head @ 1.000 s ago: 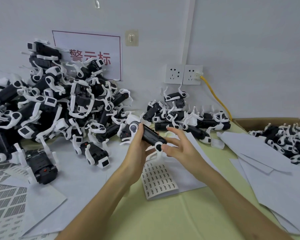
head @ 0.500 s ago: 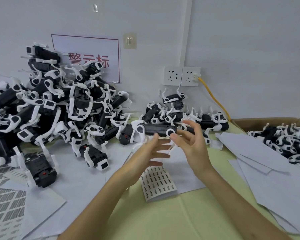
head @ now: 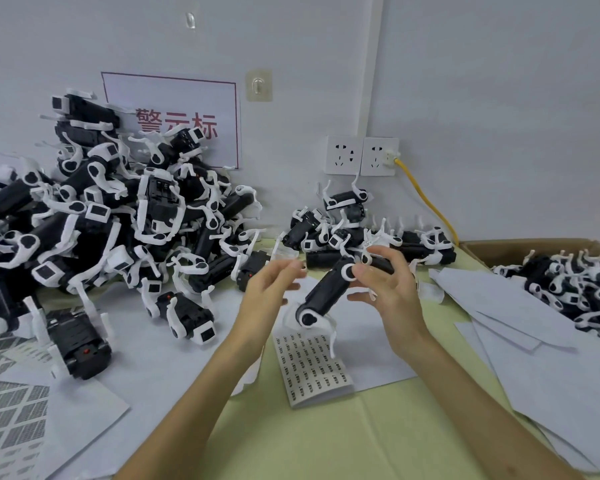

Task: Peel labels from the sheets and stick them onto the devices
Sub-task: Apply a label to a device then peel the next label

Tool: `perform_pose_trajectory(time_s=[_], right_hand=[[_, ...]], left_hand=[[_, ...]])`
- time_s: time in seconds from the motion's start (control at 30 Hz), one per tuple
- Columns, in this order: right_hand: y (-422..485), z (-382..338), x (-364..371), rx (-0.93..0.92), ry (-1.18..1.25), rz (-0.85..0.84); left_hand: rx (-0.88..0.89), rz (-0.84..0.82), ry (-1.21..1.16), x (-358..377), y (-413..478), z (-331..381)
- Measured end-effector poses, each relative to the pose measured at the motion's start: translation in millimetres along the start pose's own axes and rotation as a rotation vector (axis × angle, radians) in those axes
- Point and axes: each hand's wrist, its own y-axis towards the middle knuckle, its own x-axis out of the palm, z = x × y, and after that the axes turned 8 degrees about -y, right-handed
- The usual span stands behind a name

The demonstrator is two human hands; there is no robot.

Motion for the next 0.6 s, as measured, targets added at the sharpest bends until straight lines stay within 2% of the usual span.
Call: perform_pose_trajectory(time_s=[0.1, 0.17, 0.23, 0.4, 0.6], right_hand=[[-1.3, 0.1, 2.6, 0.006, 0.025, -0.075], [-1.7, 0.2, 3.2, 0.007, 0.031, -0.088], [-1.5, -0.7, 3.0, 0.015, 0.014, -0.081], [0.9, -0.4, 1.7, 0.016, -0.073, -0.053], [0.5, -3.6, -1.3, -0.102, -0.130, 0.080]], left_hand=[[-0.154, -0.198, -0.032, 4.5, -2.3, -2.7], [-0.173, -0.318, -0.023, 8.1, -5.3, -6.1], [-0.164, -0.355, 0.030, 9.1, -7.1, -7.9], [-0.210, -0.199, -0.045, 13.8, -7.7, -9.6], [-0.267, -0.072, -0.221, 8.3, 0.0, -7.7]])
